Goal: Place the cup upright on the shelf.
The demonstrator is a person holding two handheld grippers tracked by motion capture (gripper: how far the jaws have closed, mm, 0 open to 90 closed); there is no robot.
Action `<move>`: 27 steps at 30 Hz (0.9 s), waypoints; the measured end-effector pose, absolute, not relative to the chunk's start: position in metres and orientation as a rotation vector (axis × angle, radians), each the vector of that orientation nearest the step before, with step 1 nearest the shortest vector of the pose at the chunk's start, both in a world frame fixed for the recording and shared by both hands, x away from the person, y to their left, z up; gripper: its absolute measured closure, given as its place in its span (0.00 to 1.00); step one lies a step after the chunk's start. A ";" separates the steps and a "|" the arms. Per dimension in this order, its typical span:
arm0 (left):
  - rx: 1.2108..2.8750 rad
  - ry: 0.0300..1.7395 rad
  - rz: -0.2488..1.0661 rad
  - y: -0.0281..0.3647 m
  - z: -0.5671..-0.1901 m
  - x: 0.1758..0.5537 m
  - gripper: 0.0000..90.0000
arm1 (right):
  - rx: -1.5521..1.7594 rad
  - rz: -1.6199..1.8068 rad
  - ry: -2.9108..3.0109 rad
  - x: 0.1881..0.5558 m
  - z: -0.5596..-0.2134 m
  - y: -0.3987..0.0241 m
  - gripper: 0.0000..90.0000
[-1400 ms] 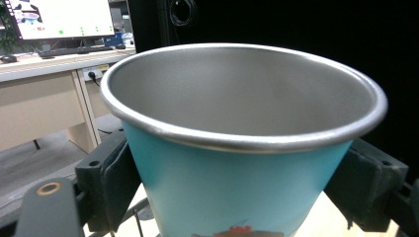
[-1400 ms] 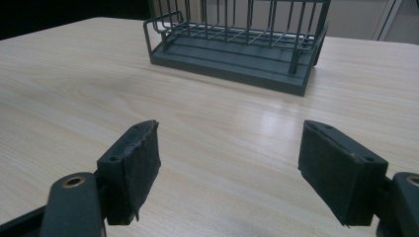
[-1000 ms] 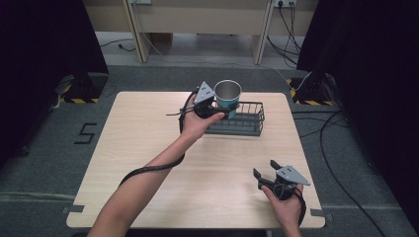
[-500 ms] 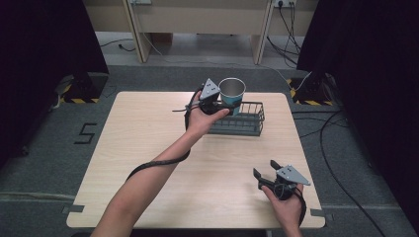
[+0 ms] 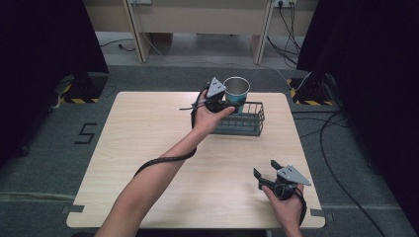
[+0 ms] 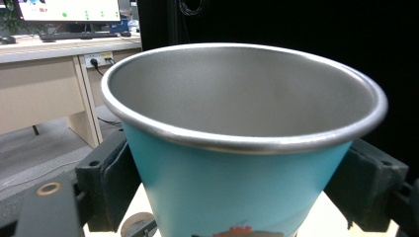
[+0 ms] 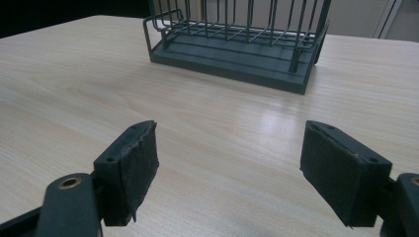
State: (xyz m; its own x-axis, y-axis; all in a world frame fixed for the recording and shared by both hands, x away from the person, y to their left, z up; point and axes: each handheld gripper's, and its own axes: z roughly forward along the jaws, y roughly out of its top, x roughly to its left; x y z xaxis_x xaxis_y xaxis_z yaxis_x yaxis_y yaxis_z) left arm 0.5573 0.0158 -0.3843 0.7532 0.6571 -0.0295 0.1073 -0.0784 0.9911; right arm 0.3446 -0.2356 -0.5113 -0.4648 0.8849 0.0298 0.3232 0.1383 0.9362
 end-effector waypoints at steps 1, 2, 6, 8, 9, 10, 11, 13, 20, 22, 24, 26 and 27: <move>1.612 0.628 0.508 0.014 -0.385 0.558 0.17 | 1.155 1.327 1.867 0.345 -0.511 -0.236 0.26; 1.613 0.630 0.507 0.013 -0.385 0.559 0.17 | 1.154 1.325 1.868 0.345 -0.511 -0.236 0.26; 1.611 0.648 0.504 0.011 -0.386 0.562 0.17 | 1.155 1.320 1.870 0.345 -0.511 -0.235 0.26; 1.612 0.655 0.505 0.011 -0.388 0.564 0.17 | 1.152 1.321 1.870 0.345 -0.511 -0.236 0.26; 1.615 0.658 0.506 0.011 -0.388 0.564 0.17 | 1.153 1.322 1.870 0.345 -0.511 -0.236 0.26; 1.619 0.659 0.506 0.011 -0.389 0.565 0.17 | 1.158 1.324 1.870 0.345 -0.511 -0.236 0.26; 1.620 0.662 0.506 0.010 -0.390 0.566 0.17 | 1.158 1.323 1.870 0.345 -0.511 -0.236 0.25; 1.623 0.668 0.505 0.011 -0.391 0.567 0.17 | 1.158 1.326 1.866 0.345 -0.511 -0.236 0.25; 1.636 0.687 0.522 0.009 -0.395 0.573 0.17 | 1.156 1.330 1.870 0.345 -0.511 -0.236 0.25; 1.638 0.688 0.523 0.008 -0.396 0.575 0.17 | 1.158 1.334 1.869 0.345 -0.511 -0.236 0.25; 1.641 0.693 0.517 0.007 -0.397 0.575 0.17 | 1.160 1.333 1.869 0.345 -0.511 -0.236 0.25; 1.648 0.693 0.517 0.006 -0.399 0.575 0.17 | 1.158 1.331 1.870 0.345 -0.511 -0.236 0.25; 1.648 0.693 0.519 0.006 -0.400 0.575 0.17 | 1.157 1.331 1.870 0.345 -0.511 -0.236 0.26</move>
